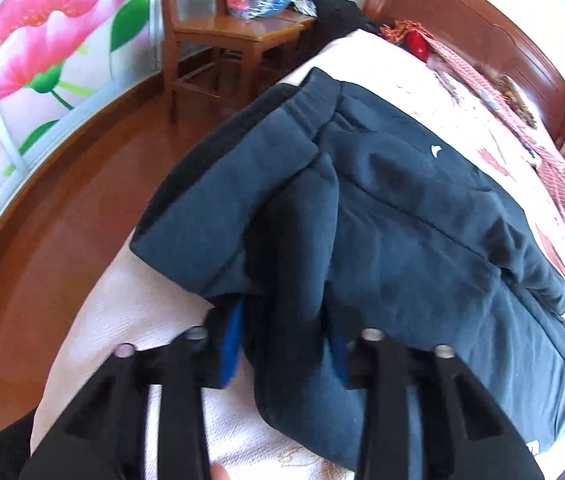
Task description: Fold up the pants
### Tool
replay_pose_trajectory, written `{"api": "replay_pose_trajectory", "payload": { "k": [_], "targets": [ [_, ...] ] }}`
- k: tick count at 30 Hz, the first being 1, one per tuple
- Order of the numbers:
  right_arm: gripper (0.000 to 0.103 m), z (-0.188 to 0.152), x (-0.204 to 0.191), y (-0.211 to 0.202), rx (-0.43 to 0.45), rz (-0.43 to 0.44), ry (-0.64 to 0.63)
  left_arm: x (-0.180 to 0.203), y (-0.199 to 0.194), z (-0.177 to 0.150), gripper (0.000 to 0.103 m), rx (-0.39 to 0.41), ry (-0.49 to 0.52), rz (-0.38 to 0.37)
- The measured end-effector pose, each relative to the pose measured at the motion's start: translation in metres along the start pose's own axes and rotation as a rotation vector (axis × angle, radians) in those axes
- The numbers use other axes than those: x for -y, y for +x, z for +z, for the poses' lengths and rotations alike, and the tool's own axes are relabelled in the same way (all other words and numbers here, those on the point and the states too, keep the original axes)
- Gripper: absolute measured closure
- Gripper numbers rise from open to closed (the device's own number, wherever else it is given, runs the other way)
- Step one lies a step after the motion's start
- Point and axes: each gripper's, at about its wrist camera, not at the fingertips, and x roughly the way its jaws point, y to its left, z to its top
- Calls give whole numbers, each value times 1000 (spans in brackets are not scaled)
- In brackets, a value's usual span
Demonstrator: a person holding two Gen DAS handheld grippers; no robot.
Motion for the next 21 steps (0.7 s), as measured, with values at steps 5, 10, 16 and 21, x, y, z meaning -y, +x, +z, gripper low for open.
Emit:
{"api": "replay_pose_trajectory", "payload": {
  "k": [5, 10, 16, 21],
  "targets": [
    [3, 26, 93, -4, 14, 46, 296, 5, -8, 6, 88, 17, 25, -53],
    [3, 60, 177, 14, 26, 150, 591, 9, -17, 5, 88, 9, 46, -54],
    [3, 88, 228, 54, 9, 222, 770, 14, -21, 8, 88, 14, 79, -51],
    [3, 103, 234, 63, 42, 217, 735, 13, -20, 10, 88, 9, 98, -56]
  ]
}}
